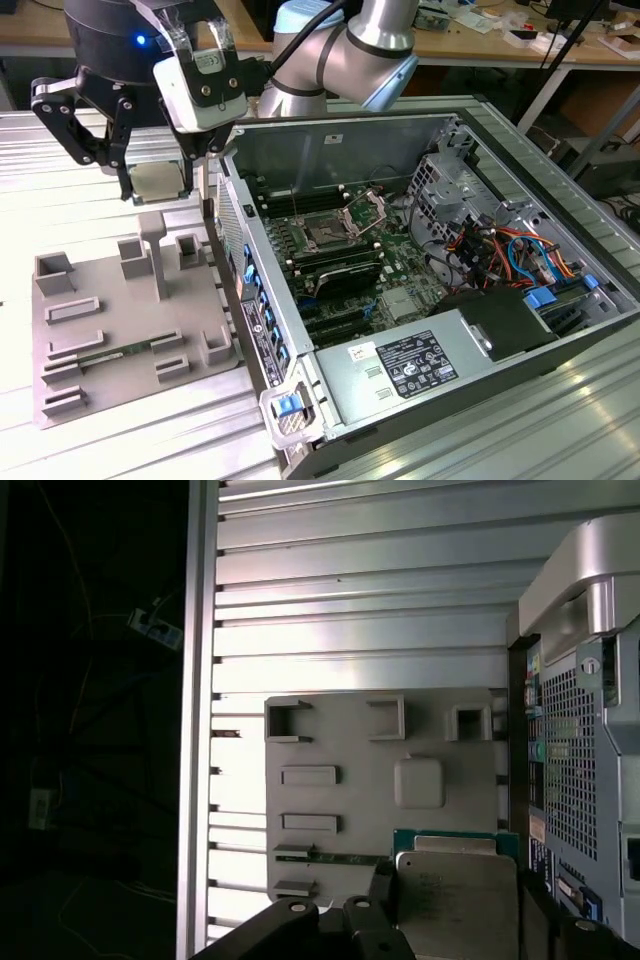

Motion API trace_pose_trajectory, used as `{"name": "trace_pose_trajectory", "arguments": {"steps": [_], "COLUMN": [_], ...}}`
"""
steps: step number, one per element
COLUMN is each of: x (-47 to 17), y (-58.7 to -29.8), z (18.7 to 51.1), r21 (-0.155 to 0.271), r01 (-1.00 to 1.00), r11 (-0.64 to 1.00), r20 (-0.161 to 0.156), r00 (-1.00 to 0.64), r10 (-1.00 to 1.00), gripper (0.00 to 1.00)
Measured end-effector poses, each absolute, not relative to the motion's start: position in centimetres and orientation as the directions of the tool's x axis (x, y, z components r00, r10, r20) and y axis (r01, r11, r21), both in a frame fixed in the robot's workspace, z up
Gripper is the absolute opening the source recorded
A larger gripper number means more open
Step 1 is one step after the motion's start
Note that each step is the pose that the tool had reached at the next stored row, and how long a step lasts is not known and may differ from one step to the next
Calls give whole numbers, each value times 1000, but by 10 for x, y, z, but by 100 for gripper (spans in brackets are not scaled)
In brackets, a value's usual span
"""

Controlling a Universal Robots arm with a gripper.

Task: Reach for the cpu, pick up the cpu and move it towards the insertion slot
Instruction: 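Pick up the cpu and move it towards the insertion slot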

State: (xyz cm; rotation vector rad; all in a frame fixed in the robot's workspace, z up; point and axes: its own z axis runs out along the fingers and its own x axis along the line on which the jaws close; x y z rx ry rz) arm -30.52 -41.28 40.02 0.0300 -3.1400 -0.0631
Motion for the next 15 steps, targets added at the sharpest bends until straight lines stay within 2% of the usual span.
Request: {"name": "trace_pose_trajectory", "arguments": {"steps": [15], "x": [-294], "y": [-413], "z": [400], "r21": [40], "r01": [-19], "r11": [999], "r20": [0], "r00": [-1000], "r10": [-19], "gripper": [55]}}
